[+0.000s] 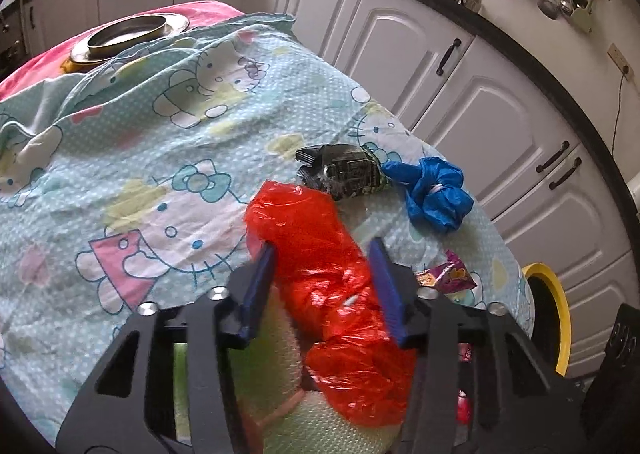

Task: Collect trash
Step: 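Grasp the red plastic bag with the left tool while the right tool grasps the red candy tube, then carry the red bag and candy tube over the yellow bin and open both tools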

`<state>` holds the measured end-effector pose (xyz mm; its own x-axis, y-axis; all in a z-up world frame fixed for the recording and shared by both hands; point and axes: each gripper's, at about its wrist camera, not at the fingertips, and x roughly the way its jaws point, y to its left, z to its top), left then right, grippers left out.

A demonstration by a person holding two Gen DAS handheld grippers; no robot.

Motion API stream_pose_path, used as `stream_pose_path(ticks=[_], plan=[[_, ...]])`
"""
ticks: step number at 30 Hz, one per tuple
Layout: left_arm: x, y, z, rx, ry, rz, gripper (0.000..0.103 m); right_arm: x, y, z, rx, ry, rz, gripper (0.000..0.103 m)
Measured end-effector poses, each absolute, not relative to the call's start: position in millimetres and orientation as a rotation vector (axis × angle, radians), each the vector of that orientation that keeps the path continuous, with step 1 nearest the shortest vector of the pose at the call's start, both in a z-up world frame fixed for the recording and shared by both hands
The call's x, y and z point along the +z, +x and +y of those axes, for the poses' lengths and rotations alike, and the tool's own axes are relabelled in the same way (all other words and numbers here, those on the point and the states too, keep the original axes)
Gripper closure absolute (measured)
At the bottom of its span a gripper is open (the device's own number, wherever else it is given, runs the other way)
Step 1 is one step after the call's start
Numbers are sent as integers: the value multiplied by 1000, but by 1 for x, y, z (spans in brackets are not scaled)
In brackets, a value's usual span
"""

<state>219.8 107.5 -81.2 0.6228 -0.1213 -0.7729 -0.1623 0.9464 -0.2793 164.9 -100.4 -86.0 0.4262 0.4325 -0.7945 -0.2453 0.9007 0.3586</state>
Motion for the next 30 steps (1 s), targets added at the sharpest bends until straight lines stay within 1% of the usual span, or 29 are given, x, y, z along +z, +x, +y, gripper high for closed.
stream_pose_path(ticks=[1, 3, 5, 6, 8, 11, 23, 30], plan=[[-81, 220, 107, 23, -337, 900, 72, -86, 166, -101, 430, 203, 1047, 56], [-79, 219, 105, 19, -329, 891, 84, -86, 168, -105, 444, 217, 1041, 61], [-77, 218, 104, 16, -330, 883, 90, -85, 168, -109, 462, 234, 1036, 67], [-76, 216, 104, 10, -337, 876, 96, -84, 169, -110, 475, 247, 1034, 68], [-73, 214, 105, 4, -350, 865, 97, -82, 167, -113, 494, 252, 1024, 72], [-67, 209, 107, -3, -355, 837, 98, -76, 165, -115, 511, 253, 1004, 75], [-28, 187, 101, -19, -341, 727, 99, -36, 150, -125, 552, 181, 855, 76], [-2, 178, 82, -54, -308, 662, 99, -18, 138, -143, 538, 128, 777, 76]])
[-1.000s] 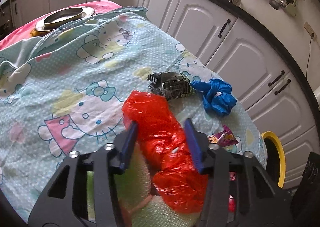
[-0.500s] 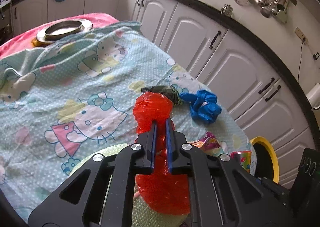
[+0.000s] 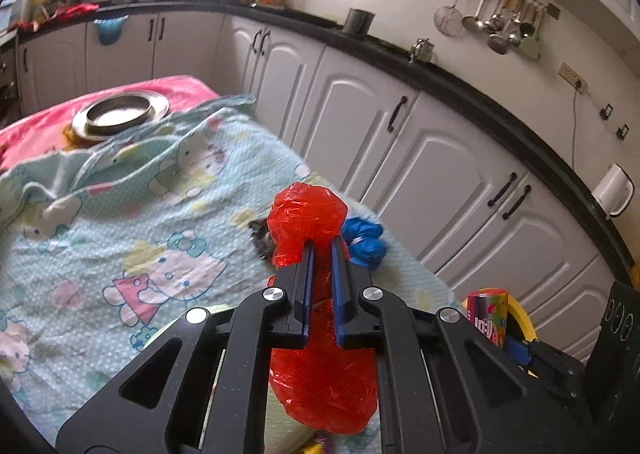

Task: Collect trash
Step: 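Carry the red bag and candy tube over the yellow bin and open both tools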

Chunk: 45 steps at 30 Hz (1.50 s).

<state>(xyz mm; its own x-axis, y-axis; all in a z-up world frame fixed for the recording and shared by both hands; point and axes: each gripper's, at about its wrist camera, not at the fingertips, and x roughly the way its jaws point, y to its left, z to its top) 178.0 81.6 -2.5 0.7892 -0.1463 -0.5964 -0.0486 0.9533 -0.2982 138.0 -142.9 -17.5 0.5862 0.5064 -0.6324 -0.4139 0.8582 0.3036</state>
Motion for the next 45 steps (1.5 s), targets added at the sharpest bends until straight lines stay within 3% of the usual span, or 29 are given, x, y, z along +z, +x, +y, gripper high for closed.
stream_pose_path(ticks=[18, 45], plan=[[24, 172, 9, -169, -216, 615, 99, 0, 122, -209, 453, 139, 715, 76], [5, 175, -110, -357, -52, 659, 99, -16, 111, -327, 223, 230, 695, 76]])
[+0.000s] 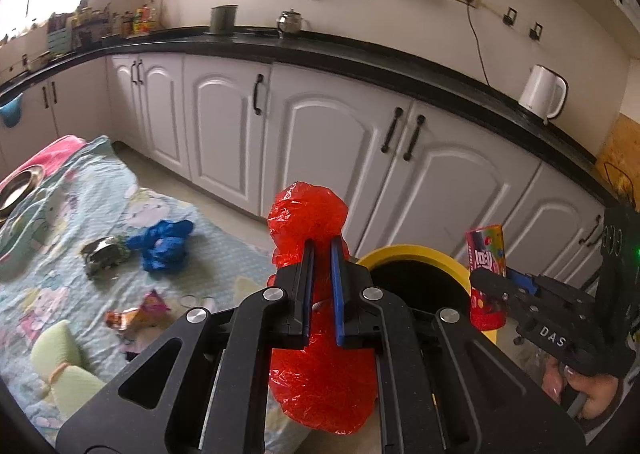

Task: Collect trash
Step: 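Carry the red bag and candy tube over the yellow bin and open both tools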

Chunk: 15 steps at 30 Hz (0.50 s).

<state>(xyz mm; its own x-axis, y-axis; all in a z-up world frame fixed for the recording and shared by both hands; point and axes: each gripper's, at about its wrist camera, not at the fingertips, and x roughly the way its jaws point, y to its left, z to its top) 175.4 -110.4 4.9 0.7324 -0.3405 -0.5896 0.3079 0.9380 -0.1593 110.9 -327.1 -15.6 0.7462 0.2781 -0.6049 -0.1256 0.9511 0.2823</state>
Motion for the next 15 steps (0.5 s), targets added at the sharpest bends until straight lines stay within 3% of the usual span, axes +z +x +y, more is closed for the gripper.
stream_pose_path(ticks=[15], plan=[[-29, 178, -171, -454, 10, 728, 99, -49, 108, -364, 137, 259, 759, 76]])
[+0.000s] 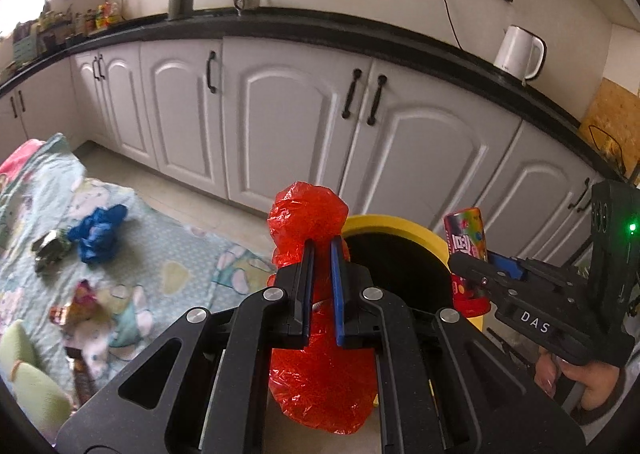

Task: Collect trash
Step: 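Carry the red bag and candy tube over the yellow bin and open both tools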

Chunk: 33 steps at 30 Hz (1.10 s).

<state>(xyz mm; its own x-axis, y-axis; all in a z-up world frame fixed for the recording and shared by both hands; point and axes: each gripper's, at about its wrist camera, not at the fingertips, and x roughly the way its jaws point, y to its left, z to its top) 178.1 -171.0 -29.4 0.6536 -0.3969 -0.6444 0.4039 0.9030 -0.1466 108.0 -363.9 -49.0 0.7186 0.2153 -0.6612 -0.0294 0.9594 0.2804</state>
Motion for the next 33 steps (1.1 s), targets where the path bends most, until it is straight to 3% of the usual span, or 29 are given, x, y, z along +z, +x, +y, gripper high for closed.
stream_pose_path(ticks=[25, 29, 33], plan=[[-94, 205, -218, -544, 18, 863, 97, -104, 114, -393, 82, 355, 919, 74], [-94, 209, -215, -532, -3, 867, 75, -103, 114, -397, 75, 375, 922, 74], [-89, 209, -207, -522, -26, 864, 58, -97, 111, -400, 63, 373, 898, 59]])
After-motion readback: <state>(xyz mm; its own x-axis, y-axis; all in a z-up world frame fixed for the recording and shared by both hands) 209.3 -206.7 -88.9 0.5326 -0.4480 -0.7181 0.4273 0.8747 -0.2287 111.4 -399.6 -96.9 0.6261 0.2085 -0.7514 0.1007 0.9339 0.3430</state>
